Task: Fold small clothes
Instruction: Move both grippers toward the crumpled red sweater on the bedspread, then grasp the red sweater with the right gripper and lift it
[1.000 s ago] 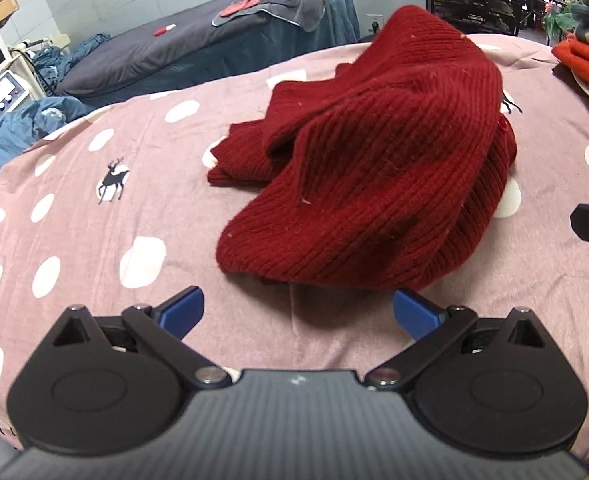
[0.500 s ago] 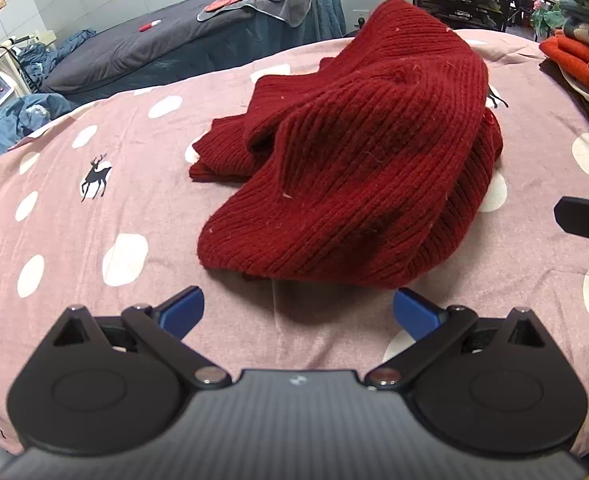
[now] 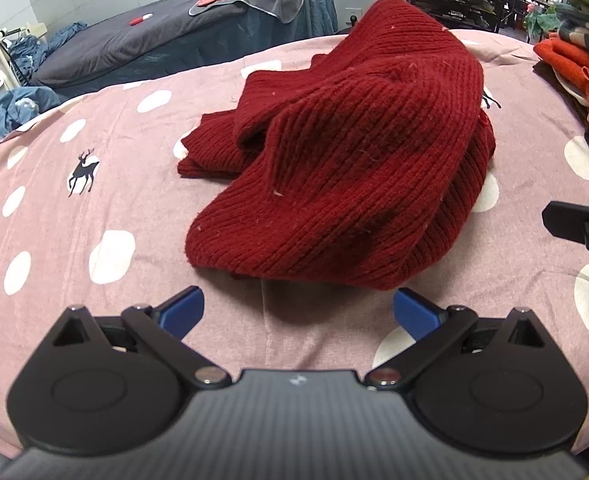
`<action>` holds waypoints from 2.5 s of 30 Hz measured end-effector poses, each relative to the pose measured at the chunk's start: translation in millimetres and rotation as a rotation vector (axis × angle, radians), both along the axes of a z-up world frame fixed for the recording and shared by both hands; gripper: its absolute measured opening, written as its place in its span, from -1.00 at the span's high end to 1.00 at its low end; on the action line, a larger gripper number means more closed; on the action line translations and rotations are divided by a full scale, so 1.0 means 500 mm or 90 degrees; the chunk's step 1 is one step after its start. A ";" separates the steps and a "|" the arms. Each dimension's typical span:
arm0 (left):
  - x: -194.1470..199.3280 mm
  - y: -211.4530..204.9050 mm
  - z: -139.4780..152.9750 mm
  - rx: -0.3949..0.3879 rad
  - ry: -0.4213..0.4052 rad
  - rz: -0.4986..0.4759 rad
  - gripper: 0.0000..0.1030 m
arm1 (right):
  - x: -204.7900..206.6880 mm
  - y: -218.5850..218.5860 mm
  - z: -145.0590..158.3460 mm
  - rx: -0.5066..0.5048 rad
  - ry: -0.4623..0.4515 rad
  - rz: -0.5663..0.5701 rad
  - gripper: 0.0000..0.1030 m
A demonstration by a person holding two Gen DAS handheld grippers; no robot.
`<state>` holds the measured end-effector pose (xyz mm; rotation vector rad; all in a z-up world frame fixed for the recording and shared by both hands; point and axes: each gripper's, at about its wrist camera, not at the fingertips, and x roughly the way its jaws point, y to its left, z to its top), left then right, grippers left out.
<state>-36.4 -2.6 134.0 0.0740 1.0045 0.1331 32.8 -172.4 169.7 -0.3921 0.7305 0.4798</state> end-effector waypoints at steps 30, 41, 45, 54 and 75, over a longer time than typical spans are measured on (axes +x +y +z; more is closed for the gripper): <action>0.008 0.016 -0.012 -0.045 0.000 -0.009 -1.00 | 0.013 -0.011 -0.021 -0.001 0.016 -0.018 -1.00; 0.013 0.022 -0.028 -0.074 -0.006 -0.044 -1.00 | 0.017 -0.018 -0.023 0.012 0.009 -0.024 -1.00; 0.014 0.034 -0.031 -0.107 -0.013 -0.046 -1.00 | 0.018 -0.017 -0.027 0.009 0.012 -0.024 -1.00; 0.007 0.028 -0.025 -0.115 -0.038 -0.091 -1.00 | 0.021 -0.021 -0.032 0.012 0.015 -0.029 -1.00; 0.006 0.151 0.002 -0.164 -0.139 -0.038 -1.00 | 0.145 -0.054 -0.011 0.288 0.072 -0.101 -1.00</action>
